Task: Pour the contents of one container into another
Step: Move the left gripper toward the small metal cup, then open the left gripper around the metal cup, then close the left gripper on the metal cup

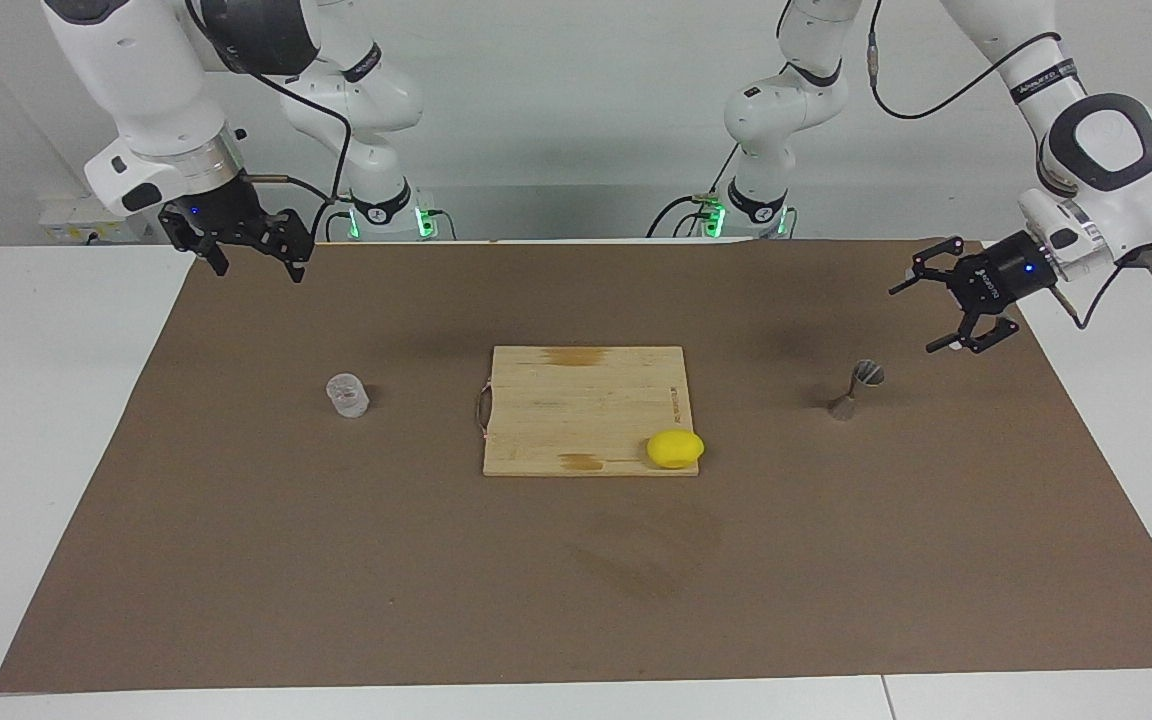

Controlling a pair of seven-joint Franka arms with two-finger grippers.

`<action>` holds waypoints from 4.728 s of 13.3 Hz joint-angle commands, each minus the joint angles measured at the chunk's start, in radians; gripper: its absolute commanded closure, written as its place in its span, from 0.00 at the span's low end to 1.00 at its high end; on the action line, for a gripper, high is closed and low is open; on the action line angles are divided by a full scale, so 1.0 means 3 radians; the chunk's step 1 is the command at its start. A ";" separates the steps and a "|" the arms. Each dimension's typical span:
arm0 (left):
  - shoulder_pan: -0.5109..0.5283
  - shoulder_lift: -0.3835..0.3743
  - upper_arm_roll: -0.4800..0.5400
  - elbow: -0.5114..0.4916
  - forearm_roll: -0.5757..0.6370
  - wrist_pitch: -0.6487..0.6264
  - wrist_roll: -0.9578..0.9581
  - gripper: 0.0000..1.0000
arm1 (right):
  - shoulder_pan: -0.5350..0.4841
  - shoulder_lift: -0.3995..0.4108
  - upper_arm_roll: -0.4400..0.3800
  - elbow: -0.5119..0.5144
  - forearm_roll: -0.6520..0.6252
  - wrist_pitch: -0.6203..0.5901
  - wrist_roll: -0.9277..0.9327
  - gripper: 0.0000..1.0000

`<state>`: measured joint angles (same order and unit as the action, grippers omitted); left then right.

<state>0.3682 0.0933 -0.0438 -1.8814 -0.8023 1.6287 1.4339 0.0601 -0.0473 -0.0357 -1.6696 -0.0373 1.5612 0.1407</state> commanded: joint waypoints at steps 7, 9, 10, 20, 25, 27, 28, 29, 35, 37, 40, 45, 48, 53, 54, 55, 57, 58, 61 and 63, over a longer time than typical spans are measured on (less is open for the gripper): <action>0.0317 0.0660 -0.0023 -0.0054 -0.0822 -0.0081 0.1869 0.00 | -0.0021 -0.0108 0.0012 -0.0115 0.0068 -0.0035 0.0001 0.00; 0.0322 0.0686 -0.0023 -0.0145 -0.0961 -0.0009 0.2225 0.00 | -0.0021 -0.0113 0.0012 -0.0115 0.0068 -0.0035 0.0001 0.00; 0.0327 0.0681 -0.0023 -0.0181 -0.1007 -0.0029 0.2241 0.00 | -0.0026 -0.0113 0.0012 -0.0115 0.0068 -0.0035 0.0001 0.00; 0.0501 0.1019 -0.0013 -0.0166 -0.1079 -0.0525 0.2906 0.00 | -0.0026 -0.0113 0.0012 -0.0120 0.0068 -0.0035 0.0001 0.00; 0.0511 0.1126 -0.0013 -0.0177 -0.1013 -0.0433 0.3166 0.00 | -0.0026 -0.0129 0.0012 -0.0141 0.0068 -0.0035 0.0001 0.00; 0.0567 0.1197 -0.0013 -0.0187 -0.1012 -0.0418 0.3217 0.00 | -0.0026 -0.0129 0.0012 -0.0141 0.0068 -0.0035 0.0001 0.00; 0.0567 0.1198 -0.0013 -0.0192 -0.1012 -0.0423 0.3298 0.00 | -0.0026 -0.0129 0.0012 -0.0141 0.0068 -0.0035 0.0001 0.00; 0.0567 0.1198 -0.0013 -0.0202 -0.1012 -0.0428 0.3309 0.00 | -0.0026 -0.0129 0.0012 -0.0141 0.0068 -0.0035 0.0001 0.00; 0.0578 0.1182 -0.0013 -0.0340 -0.1023 -0.0428 0.3345 0.00 | -0.0026 -0.0134 0.0012 -0.0156 0.0068 -0.0035 0.0001 0.00; 0.0562 0.1177 -0.0018 -0.0340 -0.1038 -0.0474 0.3345 0.00 | -0.0026 -0.0134 0.0012 -0.0156 0.0068 -0.0035 0.0001 0.00; 0.0537 0.1177 -0.0023 -0.0330 -0.1064 -0.0505 0.3345 0.00 | -0.0026 -0.0134 0.0012 -0.0156 0.0068 -0.0035 0.0001 0.00; 0.0527 0.1182 -0.0023 -0.0299 -0.1155 -0.0566 0.3340 0.00 | -0.0026 -0.0134 0.0012 -0.0156 0.0068 -0.0035 0.0001 0.00; 0.0501 0.1182 -0.0033 -0.0289 -0.1227 -0.0581 0.3340 0.00 | -0.0026 -0.0134 0.0012 -0.0156 0.0068 -0.0035 0.0001 0.00; 0.0409 0.1187 -0.0033 -0.0284 -0.1294 -0.0571 0.3340 0.00 | -0.0031 -0.0134 0.0012 -0.0161 0.0068 -0.0035 0.0001 0.00; 0.0409 0.1187 -0.0033 -0.0284 -0.1299 -0.0571 0.3340 0.01 | -0.0032 -0.0134 0.0012 -0.0161 0.0068 -0.0035 0.0001 0.00; 0.0409 0.1187 -0.0028 -0.0284 -0.1299 -0.0571 0.3340 0.01 | -0.0032 -0.0134 0.0012 -0.0161 0.0068 -0.0035 0.0001 0.00; 0.0409 0.1187 -0.0023 -0.0284 -0.1294 -0.0566 0.3335 0.07 | -0.0032 -0.0134 0.0012 -0.0161 0.0068 -0.0035 0.0001 0.00; 0.0409 0.1187 -0.0023 -0.0279 -0.1284 -0.0561 0.3335 0.11 | -0.0032 -0.0139 0.0012 -0.0161 0.0068 -0.0035 0.0001 0.00; 0.0419 0.1187 -0.0018 -0.0279 -0.1263 -0.0546 0.3335 0.31 | -0.0032 -0.0139 0.0012 -0.0167 0.0068 -0.0035 0.0001 0.00; 0.0429 0.1187 -0.0018 -0.0274 -0.1263 -0.0546 0.3335 0.42 | -0.0032 -0.0139 0.0012 -0.0167 0.0068 -0.0035 0.0001 0.00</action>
<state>0.5024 0.4561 -0.0601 -1.9645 -1.1757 1.4691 2.4172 0.0596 -0.0610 -0.0358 -1.6934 -0.0373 1.5612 0.1407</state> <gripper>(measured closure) 0.308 0.000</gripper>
